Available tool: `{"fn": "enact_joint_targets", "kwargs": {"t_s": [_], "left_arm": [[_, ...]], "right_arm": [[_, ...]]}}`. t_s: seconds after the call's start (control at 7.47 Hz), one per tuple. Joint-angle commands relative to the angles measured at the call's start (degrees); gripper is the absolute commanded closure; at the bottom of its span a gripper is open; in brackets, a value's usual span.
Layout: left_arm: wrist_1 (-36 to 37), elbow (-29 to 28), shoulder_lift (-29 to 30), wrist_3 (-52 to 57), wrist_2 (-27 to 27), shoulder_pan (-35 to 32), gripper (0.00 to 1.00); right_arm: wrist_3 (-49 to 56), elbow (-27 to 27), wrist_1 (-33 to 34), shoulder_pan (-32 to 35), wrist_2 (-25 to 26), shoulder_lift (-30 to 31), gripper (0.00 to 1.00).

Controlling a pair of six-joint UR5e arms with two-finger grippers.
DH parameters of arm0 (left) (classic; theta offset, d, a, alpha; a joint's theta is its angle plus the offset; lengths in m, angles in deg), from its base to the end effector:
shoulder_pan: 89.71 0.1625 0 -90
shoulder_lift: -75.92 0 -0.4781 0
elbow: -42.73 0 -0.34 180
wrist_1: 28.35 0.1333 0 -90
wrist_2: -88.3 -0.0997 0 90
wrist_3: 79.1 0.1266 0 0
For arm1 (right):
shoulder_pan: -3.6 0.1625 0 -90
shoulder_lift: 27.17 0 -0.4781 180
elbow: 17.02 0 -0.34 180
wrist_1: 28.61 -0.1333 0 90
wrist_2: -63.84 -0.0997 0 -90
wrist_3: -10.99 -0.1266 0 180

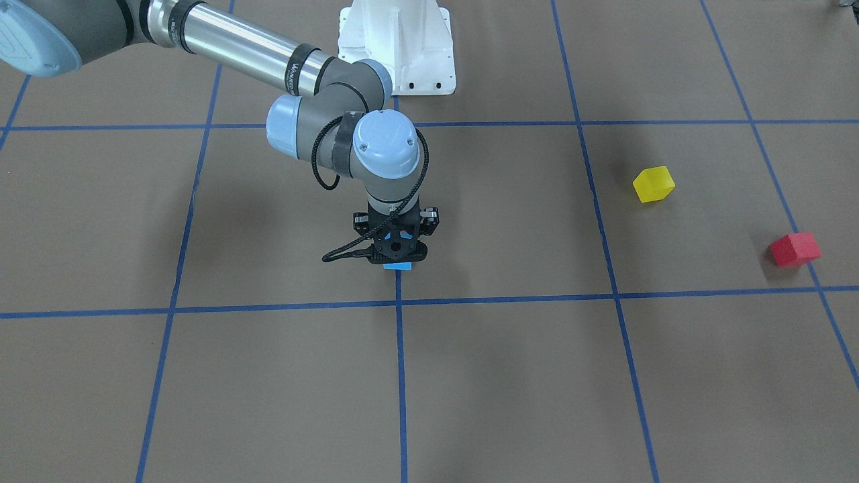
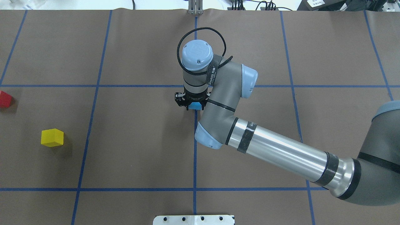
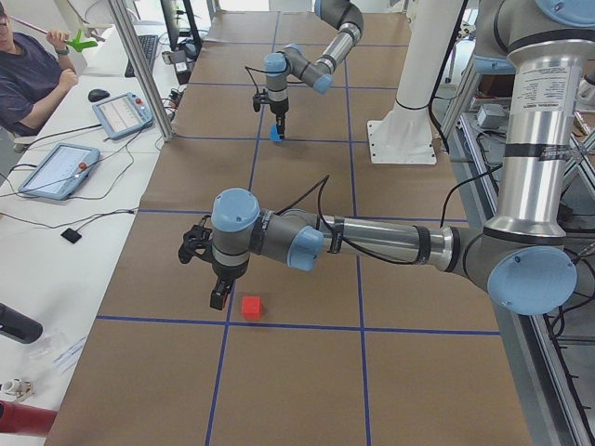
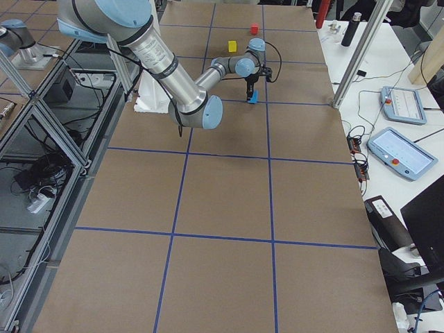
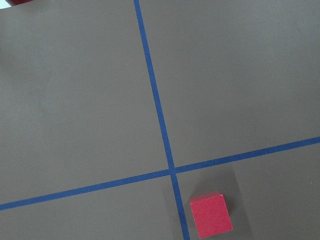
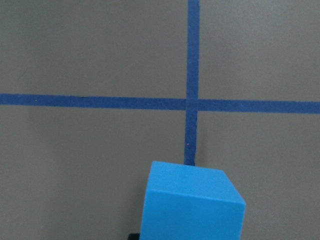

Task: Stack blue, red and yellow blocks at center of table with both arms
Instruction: 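Carry the blue cube with the right gripper to the table center, then release the blue cube and raise the right gripper away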

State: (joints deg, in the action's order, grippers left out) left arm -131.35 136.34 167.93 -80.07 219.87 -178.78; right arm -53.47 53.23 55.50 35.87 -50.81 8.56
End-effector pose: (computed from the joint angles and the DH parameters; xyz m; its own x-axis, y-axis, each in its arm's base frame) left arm -0.0415 -0.4806 0.6649 0.7448 0.2079 -0.6341 -0.0028 0.9512 0.3086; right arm -0.6493 -0.5052 0.2720 0.6916 -0.0268 0.7218 0.0460 0.9989 -0.0071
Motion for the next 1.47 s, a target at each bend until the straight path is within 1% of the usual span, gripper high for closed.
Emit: {"fn": "enact_joint_targets", "kwargs": {"t_s": [0.0,0.13,0.4,0.54,0.67,0.8,0.94,1.07,1.34], "left_arm": [[0.00,-0.09,0.00,0.00,0.00,0.03,0.00],[0.09,-0.09,0.00,0.00,0.00,0.03,0.00],[0.18,0.26,0.87,-0.44,-0.09,0.47,0.00],[0.18,0.44,1.93,-6.53,-0.70,4.39,0.00],[-0.26,1.48,5.16,-19.29,-0.88,8.78,0.00],[-0.26,3.06,7.02,-28.82,-1.05,11.96,0.00],[-0.18,3.94,7.47,-34.22,-0.97,14.16,0.00],[-0.52,3.08,6.60,-33.49,-0.79,14.27,0.00],[-1.83,-3.30,6.42,-24.73,-0.79,14.18,0.00]], "right_arm": [[-2.50,-0.03,-1.66,-0.37,0.13,0.30,0.15],[-2.78,0.06,-3.50,-0.28,0.04,0.74,0.00],[-2.08,0.41,-3.69,0.41,0.04,1.18,0.00],[0.10,0.84,-3.52,2.94,-0.39,1.36,0.00],[5.51,2.24,-3.43,6.36,-1.09,2.84,0.00],[10.35,3.39,-3.34,10.57,-3.71,5.29,0.00],[14.49,4.53,-3.25,15.31,-8.18,7.75,0.00],[18.36,5.67,-3.25,19.63,-10.83,10.38,0.00],[28.19,5.07,-2.90,25.97,-11.91,13.47,0.00]]}}
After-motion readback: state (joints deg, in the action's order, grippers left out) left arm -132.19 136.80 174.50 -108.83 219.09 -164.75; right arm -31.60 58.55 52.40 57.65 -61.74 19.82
